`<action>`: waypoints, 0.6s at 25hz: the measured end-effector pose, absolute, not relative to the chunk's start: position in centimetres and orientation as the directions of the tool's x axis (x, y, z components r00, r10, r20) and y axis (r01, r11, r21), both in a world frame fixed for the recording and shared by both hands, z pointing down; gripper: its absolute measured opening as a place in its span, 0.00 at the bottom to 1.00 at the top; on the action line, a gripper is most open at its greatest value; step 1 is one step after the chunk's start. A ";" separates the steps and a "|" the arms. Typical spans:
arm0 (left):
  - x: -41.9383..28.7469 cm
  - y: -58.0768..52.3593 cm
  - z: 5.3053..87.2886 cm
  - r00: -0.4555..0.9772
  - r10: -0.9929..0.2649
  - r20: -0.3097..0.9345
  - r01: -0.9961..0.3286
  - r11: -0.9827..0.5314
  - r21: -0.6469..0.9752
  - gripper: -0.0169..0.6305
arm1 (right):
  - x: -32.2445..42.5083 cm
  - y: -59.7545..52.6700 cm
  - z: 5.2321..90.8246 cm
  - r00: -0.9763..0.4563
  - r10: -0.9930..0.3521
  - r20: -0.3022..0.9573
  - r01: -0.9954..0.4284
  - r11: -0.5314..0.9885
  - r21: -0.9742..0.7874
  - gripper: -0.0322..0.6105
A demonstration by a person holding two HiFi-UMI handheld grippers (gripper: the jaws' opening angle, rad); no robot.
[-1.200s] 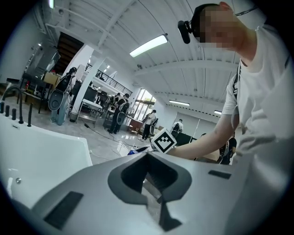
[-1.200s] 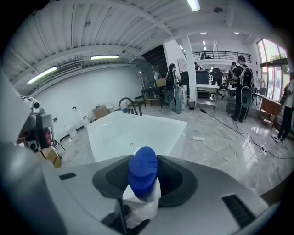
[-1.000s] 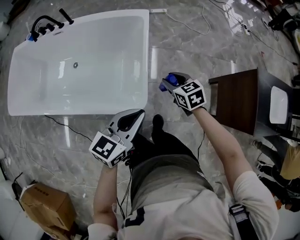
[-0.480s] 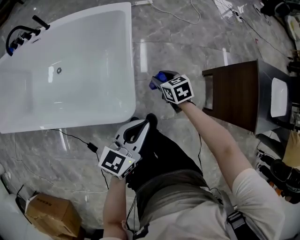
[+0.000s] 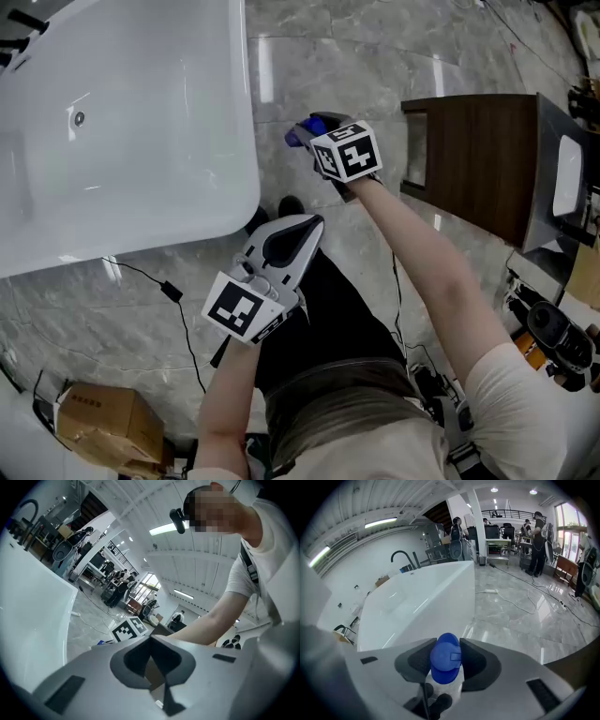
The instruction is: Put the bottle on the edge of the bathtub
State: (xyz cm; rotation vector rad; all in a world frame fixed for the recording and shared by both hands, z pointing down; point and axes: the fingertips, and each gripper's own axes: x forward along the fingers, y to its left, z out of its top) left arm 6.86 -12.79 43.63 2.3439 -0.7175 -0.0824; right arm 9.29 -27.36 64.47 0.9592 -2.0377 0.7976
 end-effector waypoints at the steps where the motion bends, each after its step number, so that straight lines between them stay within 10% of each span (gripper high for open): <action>1: 7.3 -12.9 44.1 0.848 -0.515 0.124 -0.470 -0.624 0.625 0.12 | 9.6 -27.6 65.0 -0.447 -0.367 0.816 -0.823 0.526 -0.214 0.30; 15: 11.5 -11.2 54.7 0.876 -0.423 0.233 -0.473 -0.656 0.588 0.11 | 10.8 -29.0 75.8 -0.395 -0.329 0.858 -0.790 0.598 -0.135 0.30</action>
